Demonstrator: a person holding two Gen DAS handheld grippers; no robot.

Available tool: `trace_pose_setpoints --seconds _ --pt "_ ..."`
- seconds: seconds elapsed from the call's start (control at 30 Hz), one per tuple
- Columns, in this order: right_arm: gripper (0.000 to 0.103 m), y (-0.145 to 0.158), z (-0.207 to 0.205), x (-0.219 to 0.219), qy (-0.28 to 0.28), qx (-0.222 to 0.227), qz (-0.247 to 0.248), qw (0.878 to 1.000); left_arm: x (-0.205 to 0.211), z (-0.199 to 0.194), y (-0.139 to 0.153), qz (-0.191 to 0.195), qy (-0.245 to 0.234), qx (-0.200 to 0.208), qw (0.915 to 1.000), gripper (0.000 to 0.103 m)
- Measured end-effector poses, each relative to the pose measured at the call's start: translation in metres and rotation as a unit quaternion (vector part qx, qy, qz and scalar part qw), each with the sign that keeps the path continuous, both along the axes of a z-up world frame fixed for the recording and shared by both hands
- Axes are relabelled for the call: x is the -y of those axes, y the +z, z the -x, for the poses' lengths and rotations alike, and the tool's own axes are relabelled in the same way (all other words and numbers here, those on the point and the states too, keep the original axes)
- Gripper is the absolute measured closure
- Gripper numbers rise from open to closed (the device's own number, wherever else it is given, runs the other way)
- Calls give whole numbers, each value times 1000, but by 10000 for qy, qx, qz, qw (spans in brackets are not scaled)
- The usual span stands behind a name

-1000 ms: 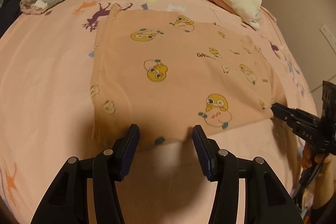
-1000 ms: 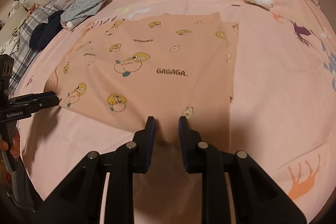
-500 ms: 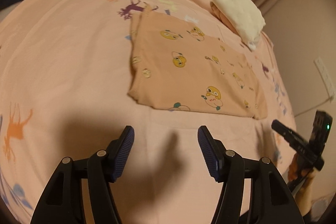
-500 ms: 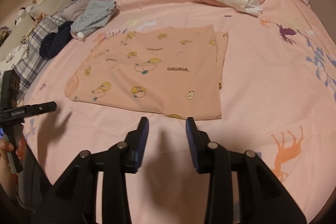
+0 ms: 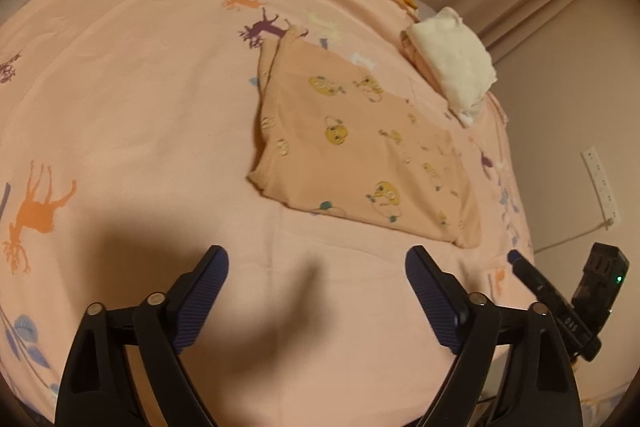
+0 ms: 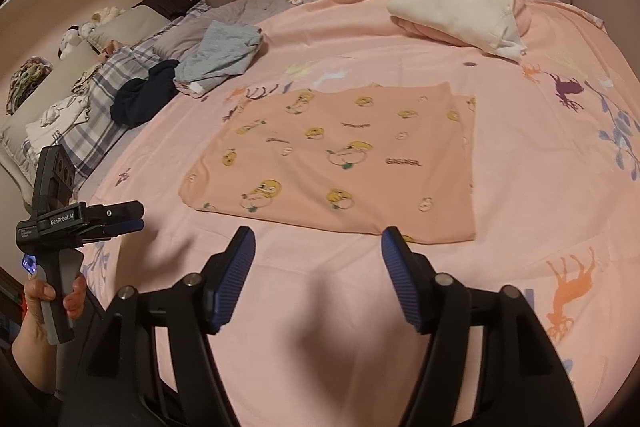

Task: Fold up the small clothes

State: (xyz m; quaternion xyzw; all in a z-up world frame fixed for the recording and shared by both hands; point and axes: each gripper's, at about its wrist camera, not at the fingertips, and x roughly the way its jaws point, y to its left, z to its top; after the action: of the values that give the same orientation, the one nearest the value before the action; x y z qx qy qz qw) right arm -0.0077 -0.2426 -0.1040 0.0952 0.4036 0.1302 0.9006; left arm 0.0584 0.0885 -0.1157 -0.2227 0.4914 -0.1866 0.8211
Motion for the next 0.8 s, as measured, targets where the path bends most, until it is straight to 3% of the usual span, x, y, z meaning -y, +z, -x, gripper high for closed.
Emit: trace_pose_setpoints --seconds 0.2,0.43,0.67,0.8 --pt "24 3 -1 -6 -40 32 -69 10000 4 0 7 98 -93 141 9998 4" --pt "20 2 -3 -9 -159 19 -107 9998 8 4 15 316 -87 469 9984 3" --pt "16 5 -3 -5 -313 126 -181 9993 18 14 36 -319 -20 1235 9918 3" --pt "15 6 -3 -3 -389 197 -144 9989 19 19 45 -381 156 1671 9851 3"
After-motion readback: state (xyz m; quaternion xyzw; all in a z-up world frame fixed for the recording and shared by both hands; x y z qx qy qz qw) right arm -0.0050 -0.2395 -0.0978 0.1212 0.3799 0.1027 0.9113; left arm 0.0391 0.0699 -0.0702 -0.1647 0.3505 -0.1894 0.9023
